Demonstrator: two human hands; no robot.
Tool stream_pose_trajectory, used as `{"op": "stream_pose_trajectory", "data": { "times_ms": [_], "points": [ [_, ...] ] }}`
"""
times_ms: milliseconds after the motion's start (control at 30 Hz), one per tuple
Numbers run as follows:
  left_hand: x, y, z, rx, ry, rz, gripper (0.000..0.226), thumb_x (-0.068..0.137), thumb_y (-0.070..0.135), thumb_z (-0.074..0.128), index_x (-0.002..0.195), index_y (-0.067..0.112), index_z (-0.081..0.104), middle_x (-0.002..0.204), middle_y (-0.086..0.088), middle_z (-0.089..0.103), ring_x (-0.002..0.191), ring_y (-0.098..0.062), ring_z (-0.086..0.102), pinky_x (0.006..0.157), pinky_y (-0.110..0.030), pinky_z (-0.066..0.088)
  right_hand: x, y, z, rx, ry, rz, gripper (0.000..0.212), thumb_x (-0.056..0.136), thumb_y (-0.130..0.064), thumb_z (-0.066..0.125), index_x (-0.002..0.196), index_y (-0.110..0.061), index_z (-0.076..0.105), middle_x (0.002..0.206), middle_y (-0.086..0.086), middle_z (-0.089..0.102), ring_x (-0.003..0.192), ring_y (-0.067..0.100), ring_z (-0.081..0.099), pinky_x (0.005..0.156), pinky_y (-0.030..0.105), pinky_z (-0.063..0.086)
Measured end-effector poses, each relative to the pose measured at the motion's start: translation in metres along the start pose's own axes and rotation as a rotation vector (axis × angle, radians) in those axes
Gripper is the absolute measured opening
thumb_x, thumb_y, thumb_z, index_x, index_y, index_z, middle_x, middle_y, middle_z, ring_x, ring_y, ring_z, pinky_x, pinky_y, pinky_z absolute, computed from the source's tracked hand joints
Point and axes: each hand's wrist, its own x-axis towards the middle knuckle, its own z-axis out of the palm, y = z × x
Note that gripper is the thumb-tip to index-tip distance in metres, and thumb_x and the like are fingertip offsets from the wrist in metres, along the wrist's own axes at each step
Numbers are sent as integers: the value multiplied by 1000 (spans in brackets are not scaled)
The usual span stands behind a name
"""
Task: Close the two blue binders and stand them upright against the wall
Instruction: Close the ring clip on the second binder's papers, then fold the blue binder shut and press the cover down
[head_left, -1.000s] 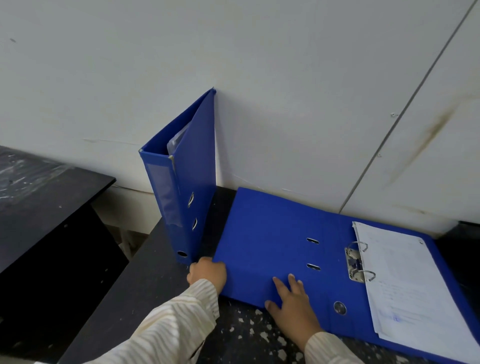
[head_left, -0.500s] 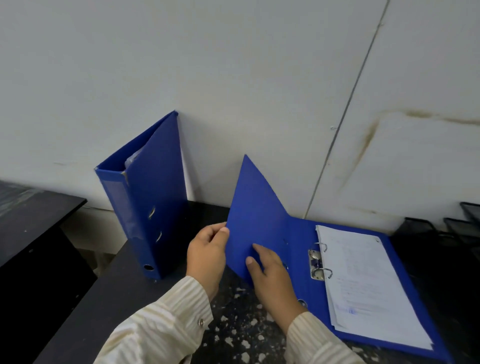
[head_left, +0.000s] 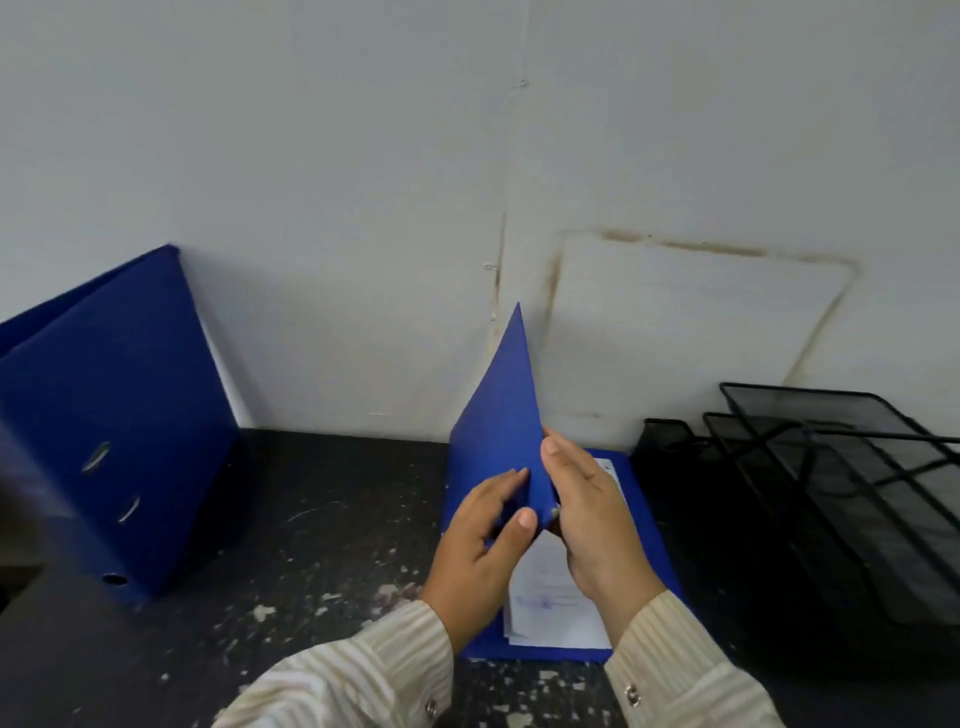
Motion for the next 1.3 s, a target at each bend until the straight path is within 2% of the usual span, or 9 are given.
{"op": "stream_pose_trajectory", "data": {
  "times_ms": [133,300,400,467,767,967,1067,1167,1300],
  "points": [
    [14,-30,32,272,-71,-120,45,96,38,49,139,33,41,140,17,43,133,-5,39,112,-24,31,10,1,-52,35,48,47,32,93,-17,53,122,-26,61,118,-3,68,106,18,66,92,42,53],
    [31,-74,36,489,-78,-492,66,91,56,46,147,24,31,155,-2,29,142,-26,30,117,-38,26,14,13,-98,-13,101,118,47,93,-2,45,85,-38,75,107,-1,73,97,19,69,86,40,56],
    [37,-90,28,474,-19,-657,81,83,64,53,148,22,29,154,-8,30,138,-30,36,115,-40,29,20,28,-115,-34,166,161,41,91,-3,46,113,-31,67,118,-3,69,102,25,68,90,50,54],
    [38,-99,23,413,-6,-726,87,78,67,58,148,25,27,153,-10,30,136,-33,39,114,-43,32,20,35,-122,-42,202,179,41,91,-5,46,119,-29,63,107,-7,73,106,42,61,88,61,49],
    [29,-104,18,540,23,-803,93,69,75,58,146,38,21,155,-9,26,139,-37,30,114,-48,28,20,64,-132,-114,293,294,46,91,-3,46,134,-18,51,86,-9,72,113,48,51,86,66,45],
    [11,-105,7,642,79,-852,97,66,74,60,145,37,19,156,-10,19,140,-39,23,113,-54,27,11,95,-124,-247,269,360,45,94,-3,40,135,-19,50,99,-8,68,93,39,66,83,51,56],
    [2,-105,1,741,62,-873,97,67,74,59,146,36,16,155,-9,18,140,-36,24,112,-53,29,5,119,-121,-371,269,402,49,94,-4,37,138,-21,47,125,-2,63,70,24,61,59,36,54],
    [-2,-103,1,833,17,-854,93,72,69,59,146,36,13,157,-7,14,141,-33,23,111,-52,31,2,136,-121,-573,236,452,51,93,-9,39,143,-20,39,138,2,53,83,24,65,74,37,59],
    [-6,-105,2,899,-35,-831,93,76,65,58,149,37,8,159,-6,7,142,-32,20,112,-50,30,-6,130,-111,-860,97,550,62,95,-17,46,149,-10,15,141,12,47,115,26,56,90,30,48]
  ]
}}
